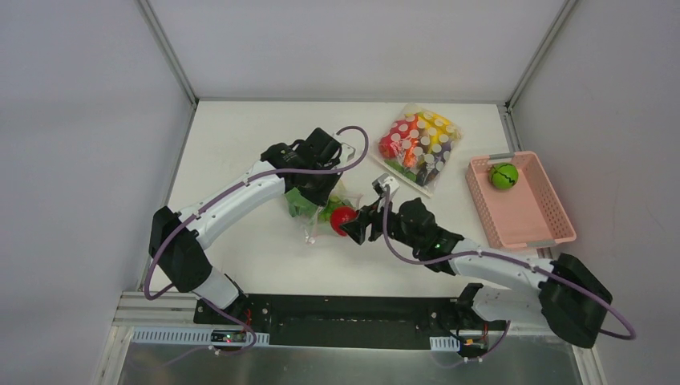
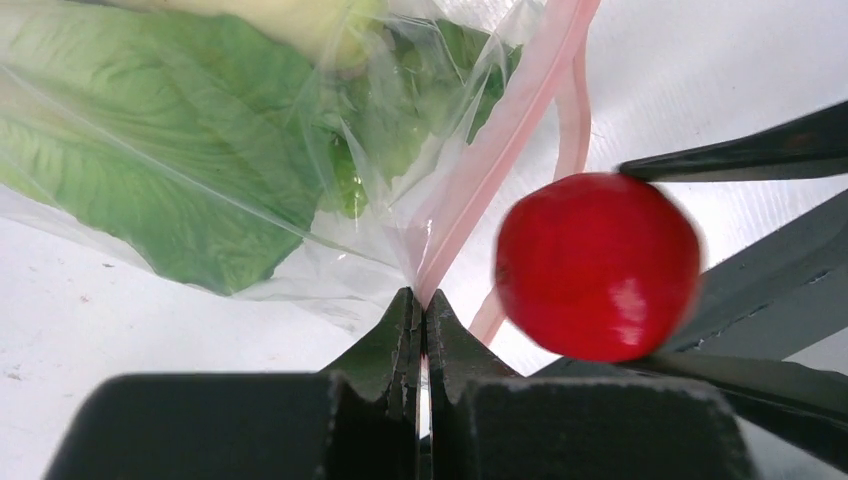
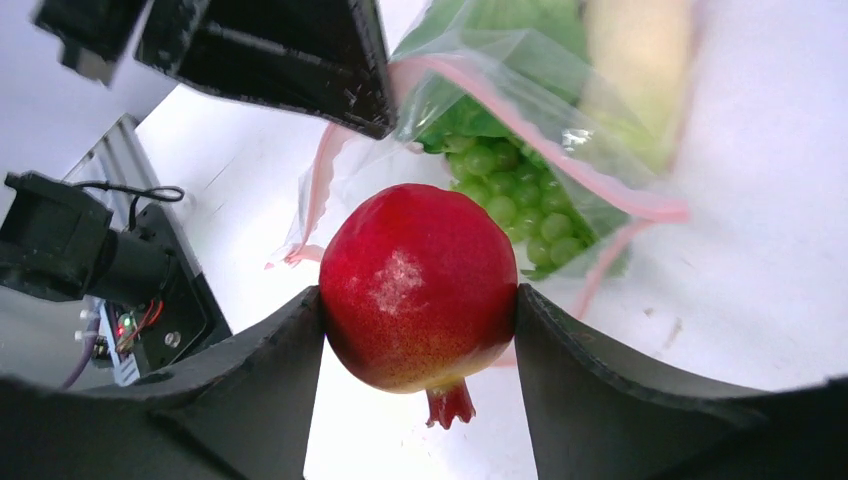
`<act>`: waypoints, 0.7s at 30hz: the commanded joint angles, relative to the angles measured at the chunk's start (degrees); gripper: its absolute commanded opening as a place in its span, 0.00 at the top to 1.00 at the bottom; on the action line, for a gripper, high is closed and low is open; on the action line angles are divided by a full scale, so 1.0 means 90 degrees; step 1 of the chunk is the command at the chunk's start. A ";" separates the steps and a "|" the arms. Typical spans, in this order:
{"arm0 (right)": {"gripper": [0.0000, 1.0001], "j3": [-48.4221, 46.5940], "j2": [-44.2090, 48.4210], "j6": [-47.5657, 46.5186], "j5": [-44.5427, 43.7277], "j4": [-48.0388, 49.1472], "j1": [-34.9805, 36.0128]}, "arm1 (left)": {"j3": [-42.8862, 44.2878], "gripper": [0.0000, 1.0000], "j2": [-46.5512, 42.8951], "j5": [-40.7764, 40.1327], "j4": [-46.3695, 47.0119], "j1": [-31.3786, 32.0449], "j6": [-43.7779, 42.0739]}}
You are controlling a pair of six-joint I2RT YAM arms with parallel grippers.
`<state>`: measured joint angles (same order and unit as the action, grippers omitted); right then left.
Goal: Open the zip-top bag and remove the fake food
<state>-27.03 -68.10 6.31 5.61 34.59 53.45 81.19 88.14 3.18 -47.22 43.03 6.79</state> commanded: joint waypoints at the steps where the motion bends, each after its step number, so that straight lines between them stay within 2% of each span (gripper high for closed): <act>1: 0.87 -0.0630 0.1101 0.0265 -0.1109 -0.2529 -0.0099 | 0.0256 1.00 0.0080 -0.0212 -0.0164 -0.0071 -0.0094; 5: 0.87 -0.1105 0.1851 0.0398 -0.2367 -0.4212 -0.0471 | 0.0256 1.00 0.0081 -0.0200 -0.0168 -0.0064 -0.0088; 9: 0.87 -0.1556 0.2263 0.0296 -0.3587 -0.5295 -0.1304 | 0.0251 1.00 0.0097 -0.0178 -0.0160 -0.0069 -0.0085; 12: 0.83 -0.1786 0.2319 0.0235 -0.4005 -0.5462 -0.2276 | 0.0256 1.00 0.0102 -0.0168 -0.0154 -0.0064 -0.0085; 15: 0.83 -0.1923 0.2152 0.0277 -0.4008 -0.5393 -0.3665 | 0.0249 1.00 0.0099 -0.0192 -0.0150 -0.0064 -0.0089; 21: 0.81 -0.1923 0.1487 0.0398 -0.3727 -0.4508 -0.5734 | 0.0246 1.00 0.0099 -0.0209 -0.0129 -0.0066 -0.0097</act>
<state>-42.24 -51.37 8.69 -27.51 -10.50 9.89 81.30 88.99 2.44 -47.48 43.03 6.76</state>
